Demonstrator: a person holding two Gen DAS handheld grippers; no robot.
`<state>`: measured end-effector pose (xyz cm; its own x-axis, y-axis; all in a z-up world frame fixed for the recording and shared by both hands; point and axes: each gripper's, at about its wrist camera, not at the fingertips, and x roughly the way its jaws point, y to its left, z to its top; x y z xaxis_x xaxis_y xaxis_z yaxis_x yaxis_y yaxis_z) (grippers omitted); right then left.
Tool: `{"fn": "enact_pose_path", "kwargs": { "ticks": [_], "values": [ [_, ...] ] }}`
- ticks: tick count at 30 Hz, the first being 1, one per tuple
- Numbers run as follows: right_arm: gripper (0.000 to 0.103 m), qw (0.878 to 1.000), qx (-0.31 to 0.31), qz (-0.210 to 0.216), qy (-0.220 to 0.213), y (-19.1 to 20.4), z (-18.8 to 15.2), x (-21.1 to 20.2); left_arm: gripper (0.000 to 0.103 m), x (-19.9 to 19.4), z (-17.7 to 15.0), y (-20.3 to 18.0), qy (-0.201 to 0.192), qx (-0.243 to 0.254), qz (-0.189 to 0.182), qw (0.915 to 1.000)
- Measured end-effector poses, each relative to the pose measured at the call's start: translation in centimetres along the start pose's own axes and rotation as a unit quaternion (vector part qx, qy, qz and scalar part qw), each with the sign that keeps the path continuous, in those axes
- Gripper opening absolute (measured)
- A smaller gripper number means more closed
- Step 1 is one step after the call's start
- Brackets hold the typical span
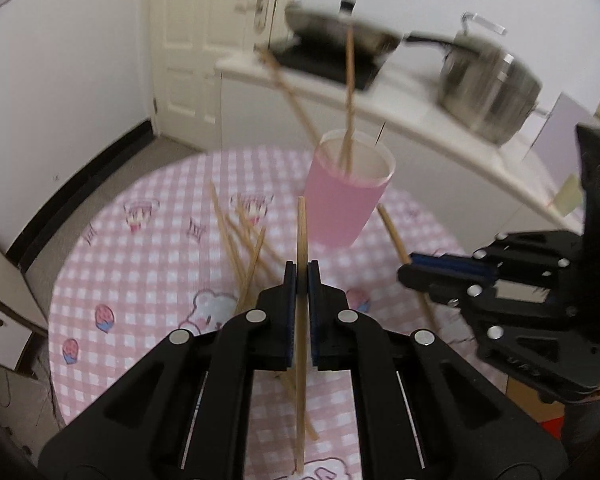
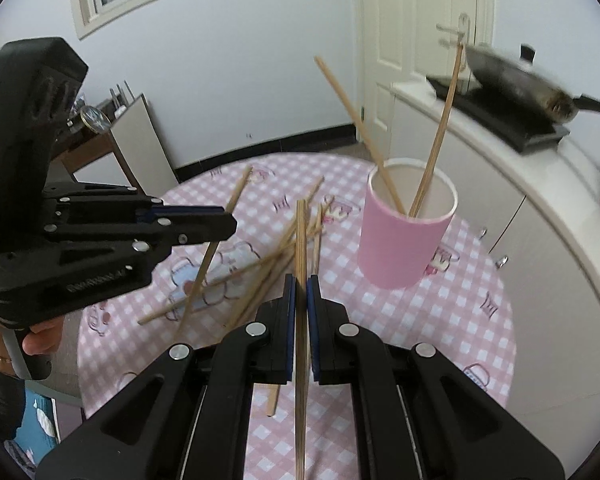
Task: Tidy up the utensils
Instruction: 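Raise both held chopsticks upright above the pink cup, then lower both chopsticks into the pink cup and open both grippers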
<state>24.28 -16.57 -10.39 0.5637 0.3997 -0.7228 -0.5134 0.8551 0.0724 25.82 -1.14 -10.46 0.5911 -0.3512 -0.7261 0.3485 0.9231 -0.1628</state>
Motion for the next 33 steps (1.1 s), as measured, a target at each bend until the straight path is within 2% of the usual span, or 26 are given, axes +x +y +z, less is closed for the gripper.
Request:
{"fn": "enact_pose_path", "kwargs": {
  "ticks": [8, 13, 18, 28, 33],
  "values": [
    [0.005, 0.998, -0.004, -0.008, -0.055, 0.5, 1.5, -4.6, 0.006, -5.4, 1.3, -2.0, -0.089, -0.001, -0.026, 0.9957],
    [0.004, 0.994, -0.003, -0.027, -0.103, 0.1, 3.3, -7.6, 0.006, -7.6, 2.8, -3.3, -0.149, 0.0, -0.04, 0.988],
    [0.004, 0.989, -0.005, -0.05, -0.137, -0.8, 5.3, -9.3, 0.006, -8.2, 4.9, -4.3, -0.19, 0.003, -0.04, 0.9809],
    [0.004, 0.978, 0.011, -0.077, -0.194, -3.8, 9.7, -10.3, 0.006, -7.3, 10.6, -4.5, -0.276, -0.03, -0.022, 0.9603],
    [0.004, 0.972, 0.018, -0.088, -0.216, -5.1, 10.6, -10.1, 0.006, -6.0, 11.9, -4.7, -0.306, -0.038, -0.011, 0.9511]
  ]
}}
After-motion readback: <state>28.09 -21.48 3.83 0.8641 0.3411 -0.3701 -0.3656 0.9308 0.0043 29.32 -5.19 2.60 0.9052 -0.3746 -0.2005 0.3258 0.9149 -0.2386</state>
